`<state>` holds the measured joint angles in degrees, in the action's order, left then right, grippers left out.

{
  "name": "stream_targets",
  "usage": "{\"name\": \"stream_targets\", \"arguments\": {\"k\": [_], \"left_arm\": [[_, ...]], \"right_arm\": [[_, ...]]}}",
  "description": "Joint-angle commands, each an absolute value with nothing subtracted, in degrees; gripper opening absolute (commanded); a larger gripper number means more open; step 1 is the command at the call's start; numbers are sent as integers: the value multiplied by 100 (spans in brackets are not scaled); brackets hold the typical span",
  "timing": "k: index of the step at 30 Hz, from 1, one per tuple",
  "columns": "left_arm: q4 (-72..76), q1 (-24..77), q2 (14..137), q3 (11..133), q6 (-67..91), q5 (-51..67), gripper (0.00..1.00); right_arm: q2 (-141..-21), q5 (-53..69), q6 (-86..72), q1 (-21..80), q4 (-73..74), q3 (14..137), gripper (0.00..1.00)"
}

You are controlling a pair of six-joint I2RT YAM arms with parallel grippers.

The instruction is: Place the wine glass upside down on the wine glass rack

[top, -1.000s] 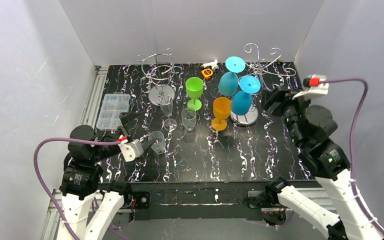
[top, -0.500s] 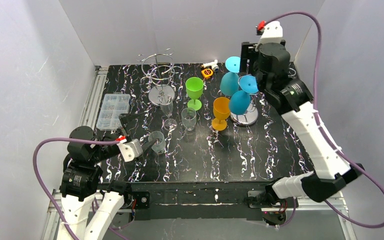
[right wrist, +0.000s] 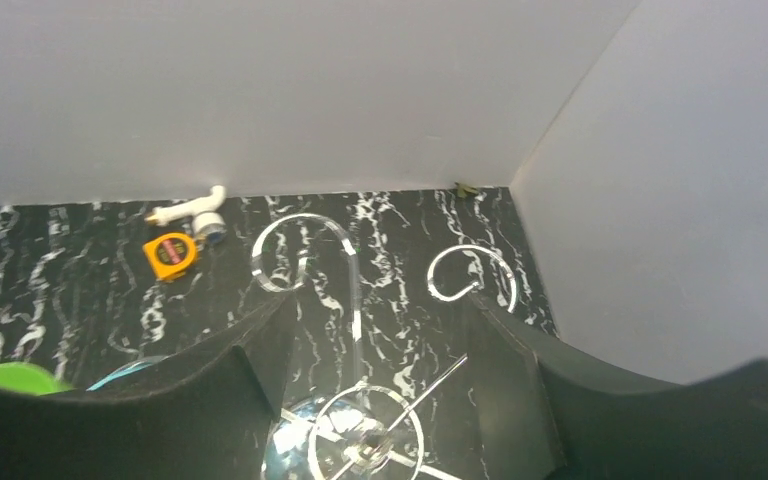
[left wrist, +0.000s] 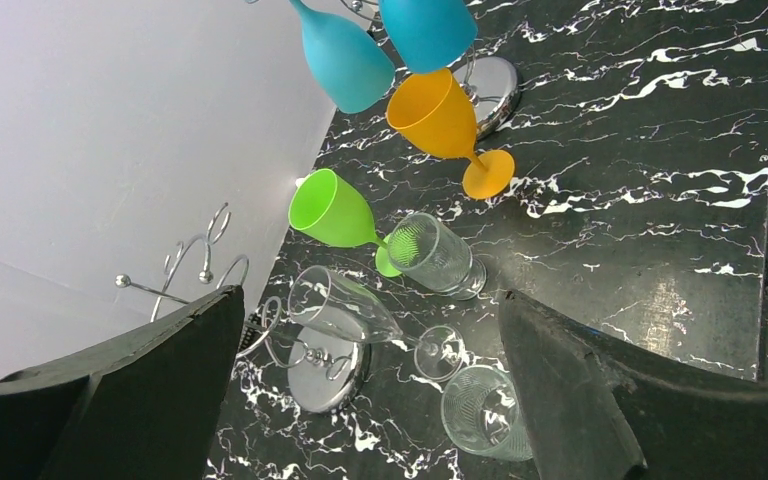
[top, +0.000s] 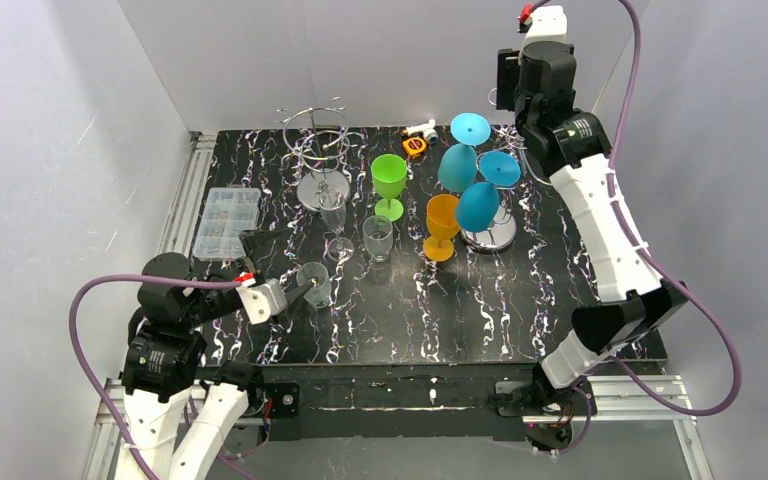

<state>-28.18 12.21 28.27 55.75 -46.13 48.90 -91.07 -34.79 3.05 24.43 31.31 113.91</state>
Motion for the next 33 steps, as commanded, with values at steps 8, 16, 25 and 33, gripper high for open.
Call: {"name": "stream_targets", "arguments": {"k": [8, 16, 25, 33], "left_arm": [[-2953, 1239, 2848, 5540, -4643, 5057, 98], [-2953, 1239, 2878, 5504, -4672, 5106, 98], [-2968, 1239, 2839, 5458, -4672, 5080, 98], [-3032, 1239, 2784, 5487, -4659, 5080, 98]], "right_arm": [[-9851, -3283, -109, 1164, 2830, 11722, 69], [-9868, -2931, -483, 622, 2781, 11461, 69], [-9613, -2214, -988, 361, 2601, 10968, 67], [-9002, -2076, -1314, 360, 2313, 10844, 63]]}}
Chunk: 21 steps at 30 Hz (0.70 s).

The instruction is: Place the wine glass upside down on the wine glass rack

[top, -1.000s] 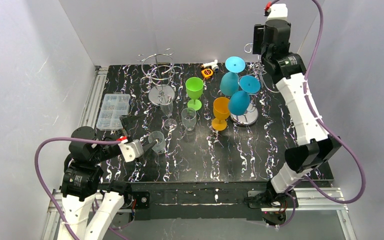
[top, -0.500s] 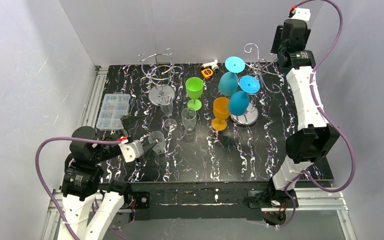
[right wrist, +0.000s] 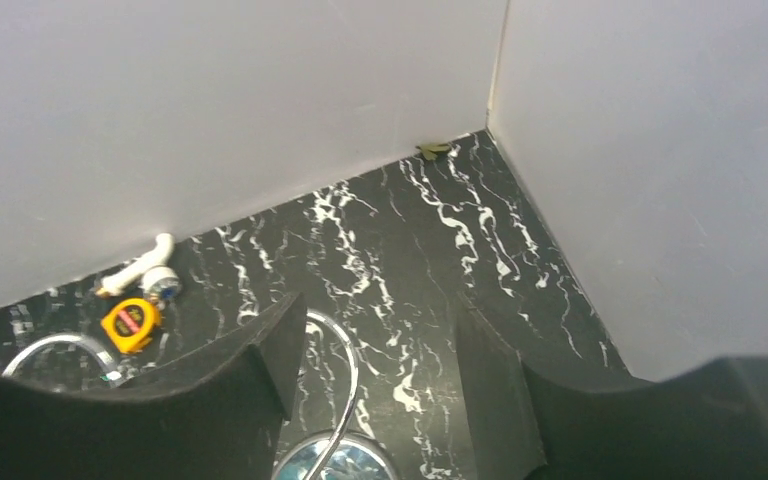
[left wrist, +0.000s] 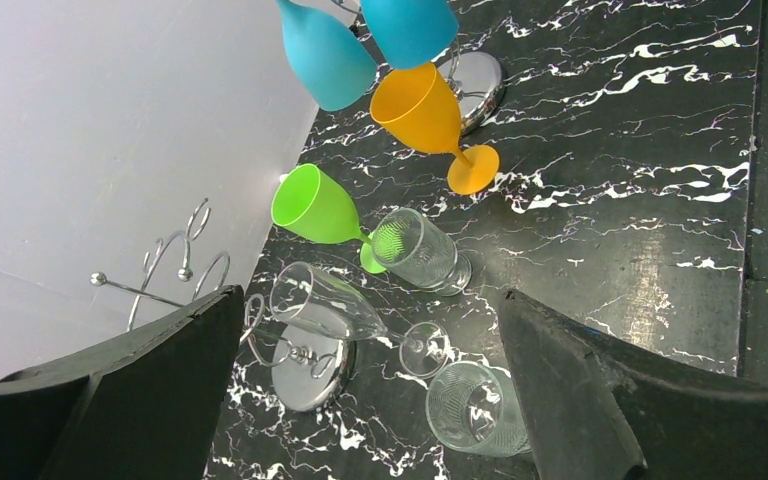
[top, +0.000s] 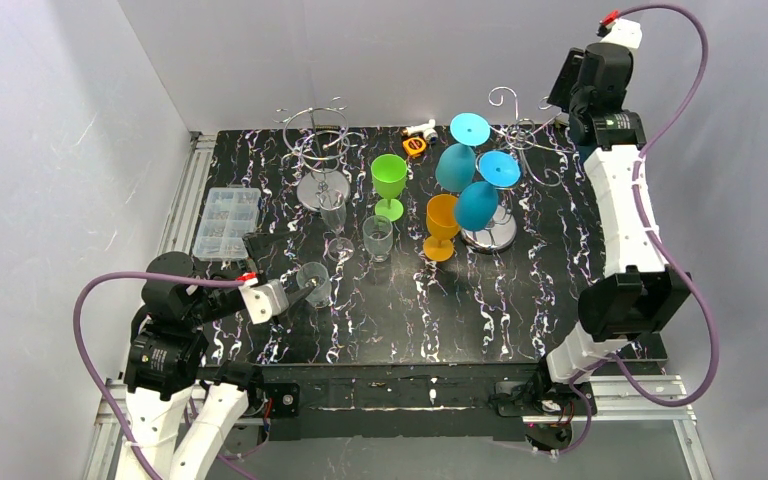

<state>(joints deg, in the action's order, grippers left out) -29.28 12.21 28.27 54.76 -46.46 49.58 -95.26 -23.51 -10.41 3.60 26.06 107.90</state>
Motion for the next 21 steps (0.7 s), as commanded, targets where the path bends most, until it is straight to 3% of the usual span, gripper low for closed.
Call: {"name": "stream_targets", "arguments": {"k": [1, 8, 21], "left_arm": [[-3032, 1239, 2783, 5499, -4651, 5086, 98], [-3084, 1239, 2754, 5546, -4640, 5069, 98], [-3103, 1239, 2728, 5608, -4661, 5063, 98]], "right_arm": [[-9004, -1957, -1337, 360, 2379, 10884, 62], [-9077, -1578, -1468, 360, 3094, 11027, 50], [-9313, -1019, -1600, 360, 3700, 11246, 44]]}}
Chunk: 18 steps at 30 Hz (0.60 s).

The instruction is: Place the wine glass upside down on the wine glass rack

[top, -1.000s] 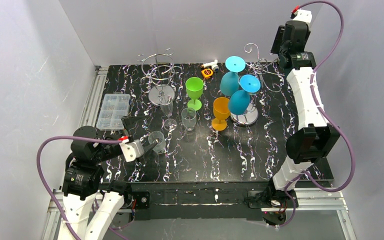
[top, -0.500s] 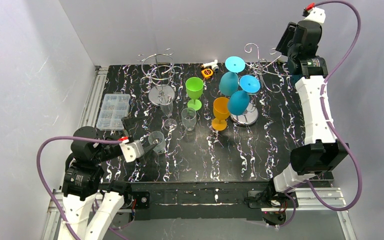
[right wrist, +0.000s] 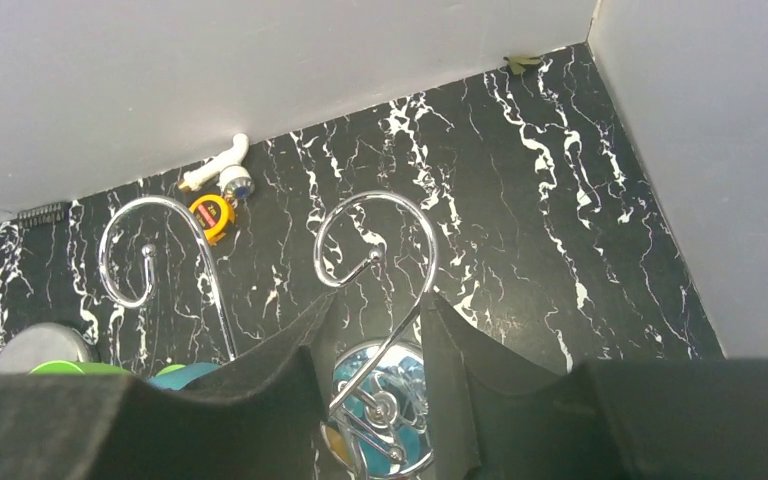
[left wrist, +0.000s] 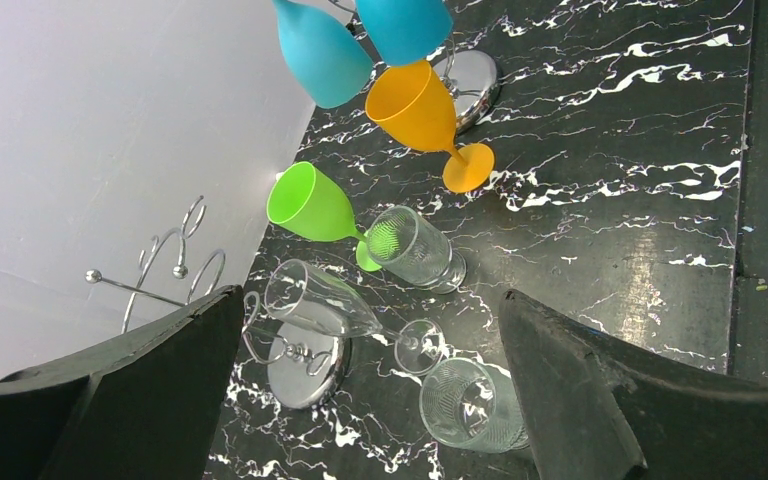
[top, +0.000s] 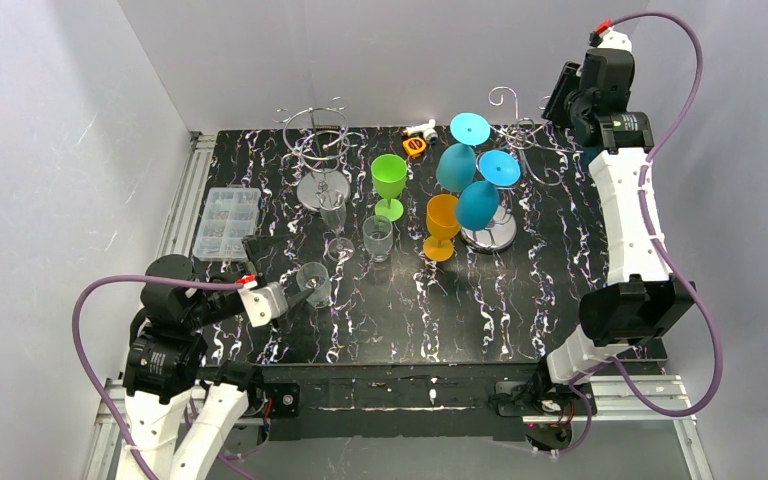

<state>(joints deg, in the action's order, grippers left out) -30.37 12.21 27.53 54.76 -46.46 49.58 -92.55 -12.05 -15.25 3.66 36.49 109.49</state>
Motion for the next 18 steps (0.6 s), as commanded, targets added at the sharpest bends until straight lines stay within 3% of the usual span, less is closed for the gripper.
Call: {"name": "stream_targets", "arguments": {"k": [1, 18], "left_arm": [[-3103, 1239, 2739, 5622, -4660, 5063, 98], [-3103, 1239, 2716, 5637, -4713, 5027, 98]], "right_arm": [[-9368, -995, -1600, 360, 3793, 11339, 44], [-9379, -962, -1932, 367, 4168, 11263, 43]]}}
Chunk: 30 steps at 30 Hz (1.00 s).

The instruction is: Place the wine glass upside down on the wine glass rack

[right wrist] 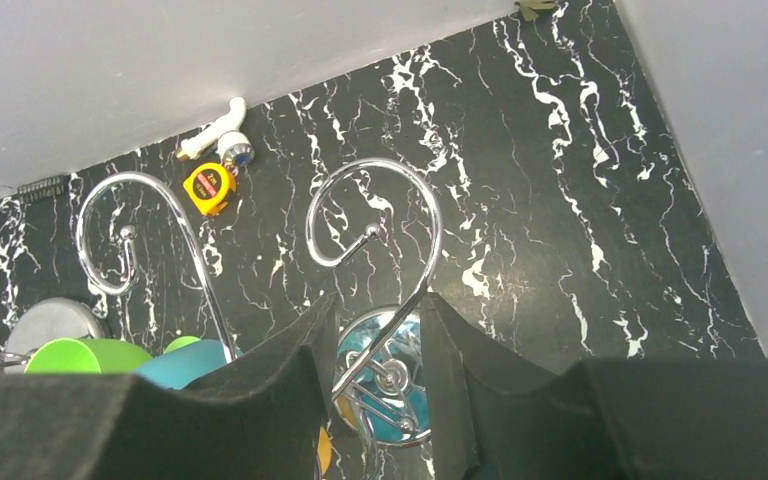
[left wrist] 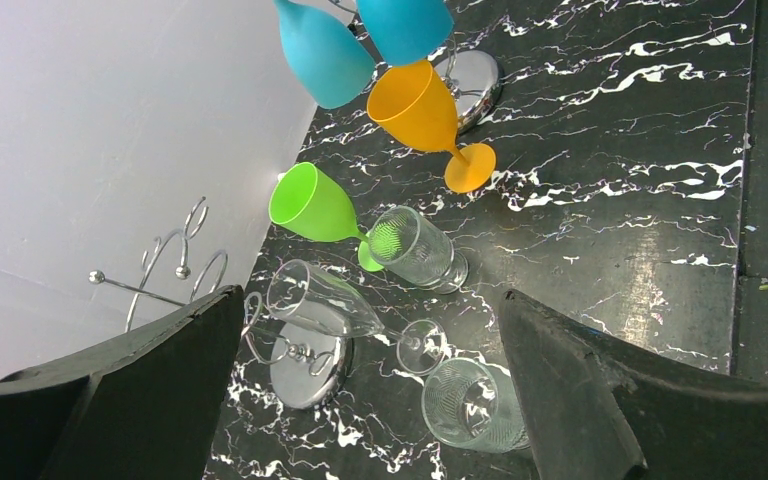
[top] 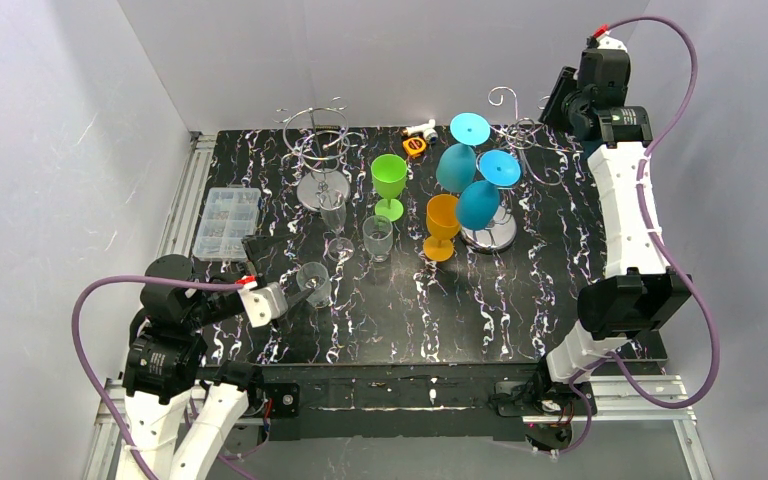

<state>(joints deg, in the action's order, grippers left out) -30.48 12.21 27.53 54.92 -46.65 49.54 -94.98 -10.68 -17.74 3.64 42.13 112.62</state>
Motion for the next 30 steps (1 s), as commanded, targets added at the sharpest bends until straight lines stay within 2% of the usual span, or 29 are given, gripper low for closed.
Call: {"name": "stream_targets", "arguments": {"k": [1, 5, 11, 13, 17, 30], "left_arm": [[-3103, 1239, 2716, 5636, -4713, 5027, 98], [-3111, 1239, 2711, 5651, -4719, 5006, 98], [-3111, 1239, 2693, 5625, -4735, 5019, 98], [-3120, 1239, 2692, 5613, -4748, 5012, 98], [-3120, 1239, 2698, 5600, -4755, 5018, 98], [-3129, 1241, 2660, 5612, -4683, 5071, 98]], "right_arm": [[-9376, -935, -1948, 369, 4167, 11255, 42], [-9367, -877, -1968, 384, 4145, 11127, 40], [-9428, -809, -2102, 396, 4053, 10982, 31], [-9389, -803, -2226, 396, 3948, 10938, 23], [-9238, -892, -2532, 396, 3640, 10796, 1], [-8610, -2680, -3619, 460, 2902, 9970, 1]]}}
